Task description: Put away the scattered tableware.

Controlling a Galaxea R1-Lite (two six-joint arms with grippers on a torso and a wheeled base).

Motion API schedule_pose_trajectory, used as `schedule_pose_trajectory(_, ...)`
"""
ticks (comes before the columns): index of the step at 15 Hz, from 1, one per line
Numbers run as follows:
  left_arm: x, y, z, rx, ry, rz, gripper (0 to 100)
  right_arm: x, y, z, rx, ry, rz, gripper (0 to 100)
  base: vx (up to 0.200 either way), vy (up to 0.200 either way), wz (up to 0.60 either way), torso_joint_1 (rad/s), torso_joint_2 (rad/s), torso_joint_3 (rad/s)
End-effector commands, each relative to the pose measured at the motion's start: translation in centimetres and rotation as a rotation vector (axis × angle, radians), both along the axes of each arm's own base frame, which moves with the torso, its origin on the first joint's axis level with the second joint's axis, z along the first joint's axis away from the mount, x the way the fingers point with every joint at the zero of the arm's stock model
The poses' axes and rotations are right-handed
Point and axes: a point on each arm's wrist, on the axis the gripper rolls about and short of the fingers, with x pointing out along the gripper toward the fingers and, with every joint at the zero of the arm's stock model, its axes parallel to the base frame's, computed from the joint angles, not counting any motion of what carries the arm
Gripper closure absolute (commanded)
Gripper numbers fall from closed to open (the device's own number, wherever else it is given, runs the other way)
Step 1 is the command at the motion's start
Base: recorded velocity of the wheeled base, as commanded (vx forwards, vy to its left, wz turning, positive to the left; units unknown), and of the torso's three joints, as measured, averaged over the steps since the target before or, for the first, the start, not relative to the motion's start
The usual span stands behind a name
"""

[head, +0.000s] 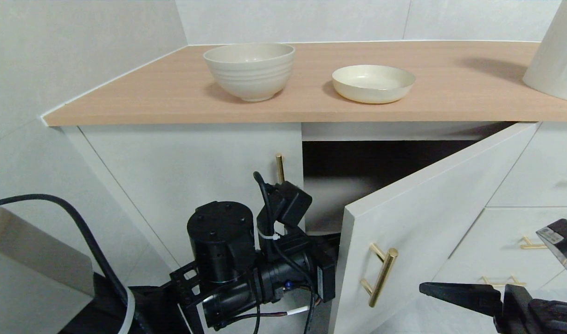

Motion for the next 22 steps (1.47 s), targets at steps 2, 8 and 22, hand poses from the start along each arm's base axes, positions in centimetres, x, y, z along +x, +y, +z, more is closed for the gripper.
schedule_pose_trajectory(2, 0.0, 0.0, 0.5, -0.041, 0.035, 0.003, 100, -0.4, -0.5, 0.5, 0.027, -0.023, 0.002, 0, 0.000, 0.000, 0.00, 0.000, 0.00, 0.000)
schedule_pose_trajectory(8, 0.5, -0.6, 0.6, -0.055, 0.056, 0.005, 100, -0.4, -0.4, 0.3, 0.020, -0.017, 0.005, 0, -0.133, 0.000, 0.00, 0.004, 0.00, 0.001)
schedule_pose_trajectory(22, 3.5, -3.4, 0.1, -0.038, 0.072, 0.016, 100, -0.5, -0.5, 0.0, 0.010, -0.007, 0.013, 0, -0.043, 0.000, 0.00, 0.001, 0.00, 0.001)
